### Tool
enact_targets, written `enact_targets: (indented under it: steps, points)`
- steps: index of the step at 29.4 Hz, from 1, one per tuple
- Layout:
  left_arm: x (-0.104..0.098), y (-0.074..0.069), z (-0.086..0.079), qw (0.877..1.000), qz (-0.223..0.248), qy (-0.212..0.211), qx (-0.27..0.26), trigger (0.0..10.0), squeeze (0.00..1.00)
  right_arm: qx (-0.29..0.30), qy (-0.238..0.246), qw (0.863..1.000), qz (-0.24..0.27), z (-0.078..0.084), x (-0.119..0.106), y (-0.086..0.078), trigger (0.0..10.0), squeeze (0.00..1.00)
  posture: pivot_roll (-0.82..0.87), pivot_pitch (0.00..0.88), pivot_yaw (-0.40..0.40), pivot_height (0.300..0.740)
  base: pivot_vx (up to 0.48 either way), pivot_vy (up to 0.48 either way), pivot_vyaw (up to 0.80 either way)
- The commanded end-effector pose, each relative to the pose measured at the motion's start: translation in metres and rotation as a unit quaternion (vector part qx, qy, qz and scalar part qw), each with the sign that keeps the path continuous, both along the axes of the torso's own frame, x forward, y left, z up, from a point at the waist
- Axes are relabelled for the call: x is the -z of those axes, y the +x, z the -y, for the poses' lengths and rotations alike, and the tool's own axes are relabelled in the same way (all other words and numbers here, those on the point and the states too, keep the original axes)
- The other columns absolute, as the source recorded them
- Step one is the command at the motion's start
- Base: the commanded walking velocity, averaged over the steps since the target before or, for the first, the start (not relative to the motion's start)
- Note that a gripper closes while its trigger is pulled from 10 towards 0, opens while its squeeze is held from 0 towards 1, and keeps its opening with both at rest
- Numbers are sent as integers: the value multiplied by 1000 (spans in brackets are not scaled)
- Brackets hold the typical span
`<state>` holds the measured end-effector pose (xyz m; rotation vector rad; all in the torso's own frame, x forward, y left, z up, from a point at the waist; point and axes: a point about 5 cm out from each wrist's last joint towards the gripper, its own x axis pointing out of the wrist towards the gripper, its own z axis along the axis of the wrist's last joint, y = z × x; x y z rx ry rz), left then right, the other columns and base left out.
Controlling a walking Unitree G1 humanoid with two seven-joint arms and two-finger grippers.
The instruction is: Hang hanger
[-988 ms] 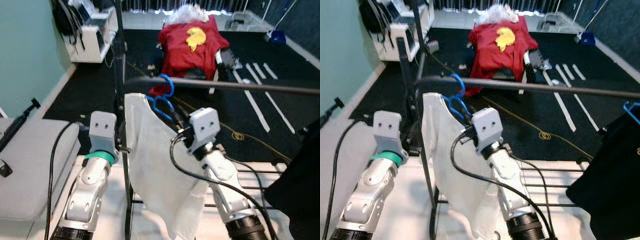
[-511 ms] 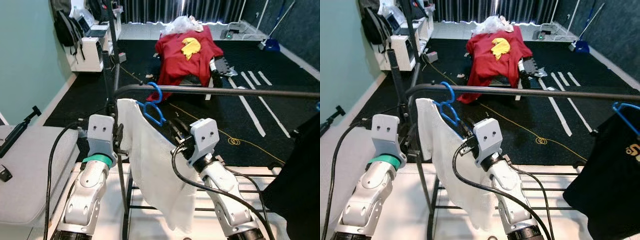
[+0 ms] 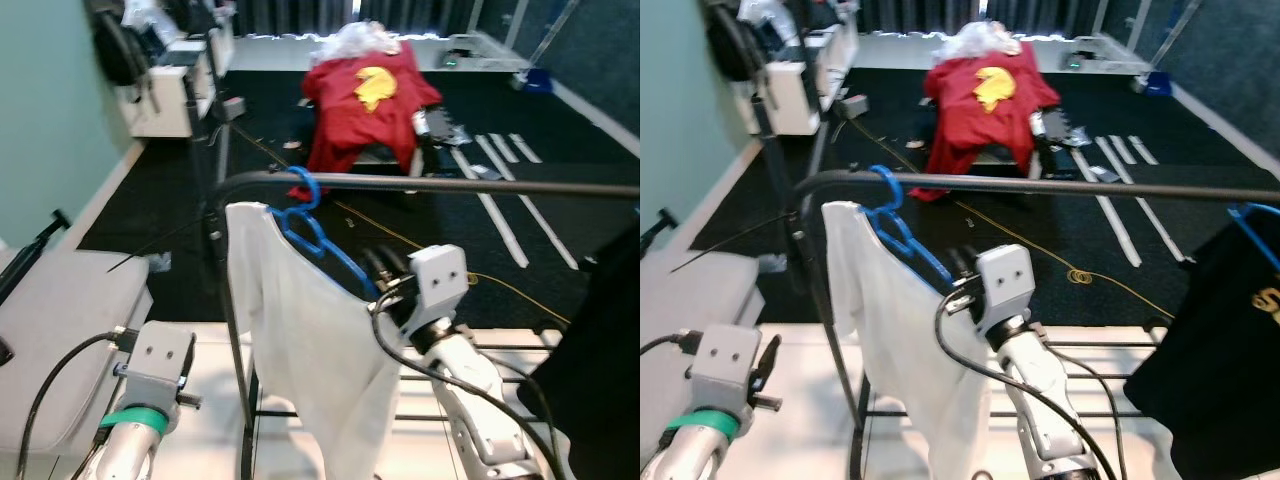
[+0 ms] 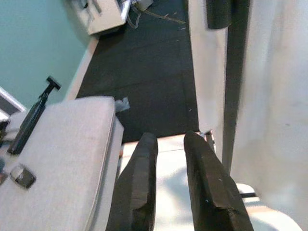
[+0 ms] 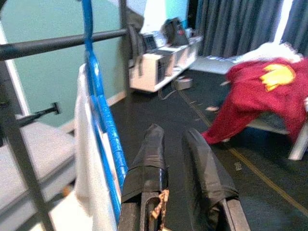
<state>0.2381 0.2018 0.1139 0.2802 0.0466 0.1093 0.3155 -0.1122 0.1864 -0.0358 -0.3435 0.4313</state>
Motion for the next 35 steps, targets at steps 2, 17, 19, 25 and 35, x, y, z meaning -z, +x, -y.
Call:
enact_targets:
  steps: [2, 17, 19, 25, 35]
  points:
    - [13, -1, 4, 1000, -20, -10, -12, 10000, 0, -58, 7, 998, -18, -13, 1, 4, 10000, 0, -83, 115, 29, 740, 0, 0, 0]
    - [4, 4, 10, 1000, 4, -16, -25, 10000, 0, -122, 0, 993, 0, -33, -20, 7, 10000, 1000, -67, 130, -4, 740, 0, 0, 0]
    - [3, 6, 12, 1000, 8, -18, -21, 10000, 0, -110, 7, 994, -13, -35, -15, 13, 10000, 1000, -71, 129, 2, 740, 0, 0, 0]
    - [-2, 13, 16, 1000, 15, -17, -11, 10000, 0, -93, 8, 995, -21, -38, -15, 23, 10000, 1000, -74, 130, 11, 740, 0, 0, 0]
    - [-8, 19, 20, 1000, 24, -19, -3, 10000, 0, -145, -25, 987, -58, -46, -10, 38, 9647, 0, -74, 129, 20, 740, 0, 0, 0]
